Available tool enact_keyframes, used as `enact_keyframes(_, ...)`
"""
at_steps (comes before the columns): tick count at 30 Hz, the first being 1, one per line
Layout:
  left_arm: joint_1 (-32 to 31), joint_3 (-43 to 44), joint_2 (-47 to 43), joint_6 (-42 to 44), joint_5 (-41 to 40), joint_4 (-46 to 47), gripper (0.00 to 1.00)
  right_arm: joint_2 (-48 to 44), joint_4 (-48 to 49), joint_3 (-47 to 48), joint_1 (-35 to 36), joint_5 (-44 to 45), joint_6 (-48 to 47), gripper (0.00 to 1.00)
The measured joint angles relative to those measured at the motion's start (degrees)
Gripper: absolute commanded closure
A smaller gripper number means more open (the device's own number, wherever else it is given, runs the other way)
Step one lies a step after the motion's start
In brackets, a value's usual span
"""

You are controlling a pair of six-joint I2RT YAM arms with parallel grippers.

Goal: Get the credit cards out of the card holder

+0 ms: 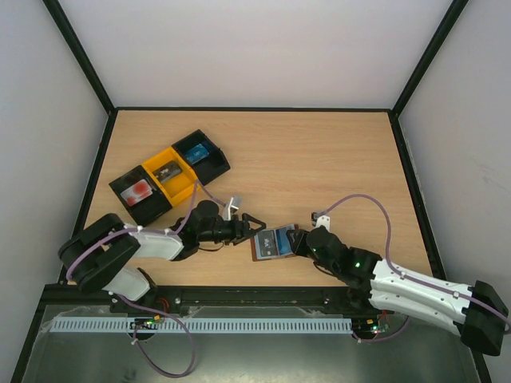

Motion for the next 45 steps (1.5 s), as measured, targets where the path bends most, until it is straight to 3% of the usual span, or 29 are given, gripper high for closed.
enact_keyframes(14, 0.0, -2.0, -6.3, 3.7, -1.2, -6.3, 0.26, 15.9, 3.8, 0.9, -1.6, 0.4, -2.8, 0.78)
enact_keyframes(22, -1.1, -2.2, -6.4, 3.5, -0.8, -5.6, 0.24, 20.2, 14.4, -3.7, -1.9, -2.4, -1.0, 0.79)
enact_keyframes(32, -3.7, 1.5, 1.6, 2.4, 0.2, 0.4, 0.24, 22.6, 23.2, -5.9, -1.9, -6.6, 1.1, 0.79)
enact_keyframes(45, -3.7, 0.9, 14.7, -0.8, 1.1, 12.7, 0.25, 13.7, 7.7, -4.7, -3.2, 0.4, -0.2, 0.76)
